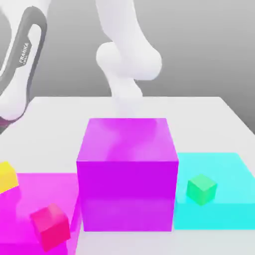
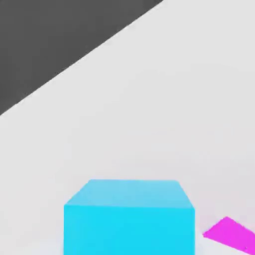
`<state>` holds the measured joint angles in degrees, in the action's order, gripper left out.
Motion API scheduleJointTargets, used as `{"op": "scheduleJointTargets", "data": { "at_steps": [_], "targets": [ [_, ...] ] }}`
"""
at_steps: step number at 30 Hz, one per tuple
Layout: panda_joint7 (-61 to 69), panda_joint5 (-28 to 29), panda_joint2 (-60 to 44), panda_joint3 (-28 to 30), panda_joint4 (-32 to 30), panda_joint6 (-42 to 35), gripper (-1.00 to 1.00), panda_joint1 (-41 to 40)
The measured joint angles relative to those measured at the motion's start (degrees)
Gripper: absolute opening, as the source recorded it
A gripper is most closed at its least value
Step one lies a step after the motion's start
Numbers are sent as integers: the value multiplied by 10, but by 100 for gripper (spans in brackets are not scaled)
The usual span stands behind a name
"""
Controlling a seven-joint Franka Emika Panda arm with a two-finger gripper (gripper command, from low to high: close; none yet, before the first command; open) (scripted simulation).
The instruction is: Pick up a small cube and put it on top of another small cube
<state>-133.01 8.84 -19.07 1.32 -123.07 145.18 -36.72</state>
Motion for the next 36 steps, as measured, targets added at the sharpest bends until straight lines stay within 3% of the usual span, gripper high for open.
{"op": "scheduleJointTargets", "data": {
  "at_steps": [7,11,17,24,30,36],
  "targets": [
    [13,-42,1,-114,44,-41,-100,91],
    [38,-96,20,-180,41,-62,-100,124],
    [82,-181,83,-241,-11,-81,-100,147],
    [109,-235,166,-277,-76,-96,-100,189],
    [107,-245,233,-295,-133,-105,-100,233],
    [79,-221,286,-325,-192,-107,-100,258]
  ]
}}
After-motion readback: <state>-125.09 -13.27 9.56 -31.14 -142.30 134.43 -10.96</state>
